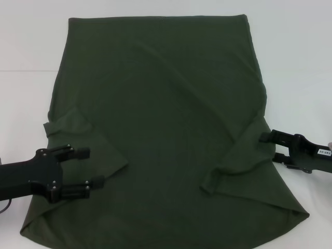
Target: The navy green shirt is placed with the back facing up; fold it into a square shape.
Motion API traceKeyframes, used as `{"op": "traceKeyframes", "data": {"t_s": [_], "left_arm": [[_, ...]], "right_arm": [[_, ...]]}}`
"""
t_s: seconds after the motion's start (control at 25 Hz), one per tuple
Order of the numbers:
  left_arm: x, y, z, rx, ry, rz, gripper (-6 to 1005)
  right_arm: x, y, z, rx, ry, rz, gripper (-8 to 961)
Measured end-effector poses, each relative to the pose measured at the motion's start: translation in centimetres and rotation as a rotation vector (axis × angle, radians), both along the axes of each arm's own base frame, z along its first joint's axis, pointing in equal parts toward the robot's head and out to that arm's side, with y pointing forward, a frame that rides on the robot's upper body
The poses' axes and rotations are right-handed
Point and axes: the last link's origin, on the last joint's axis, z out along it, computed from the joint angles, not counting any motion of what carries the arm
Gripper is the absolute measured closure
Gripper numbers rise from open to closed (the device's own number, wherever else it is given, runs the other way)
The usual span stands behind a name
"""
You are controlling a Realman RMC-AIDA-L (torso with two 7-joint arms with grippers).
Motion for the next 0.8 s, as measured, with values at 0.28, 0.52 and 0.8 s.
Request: {"op": "traceKeyframes", "data": {"t_s": [0.28, 0.52, 0.8], "left_arm": [[-0.06, 0.01, 0.06, 0.008, -0.006, 0.006, 122], [-0.05, 0.01, 0.05, 0.008, -0.006, 0.006, 122], [0.0, -0.04, 0.05, 0.004, -0.008, 0.003, 123]], "right_arm": [[0.04, 0.09, 0.02, 0.002, -0.02, 0.012, 159], [0.04, 0.13, 0.03, 0.002, -0.023, 0.013, 372], [0.0, 0.1, -0.08, -0.005, -0.027, 0.017, 586]]}}
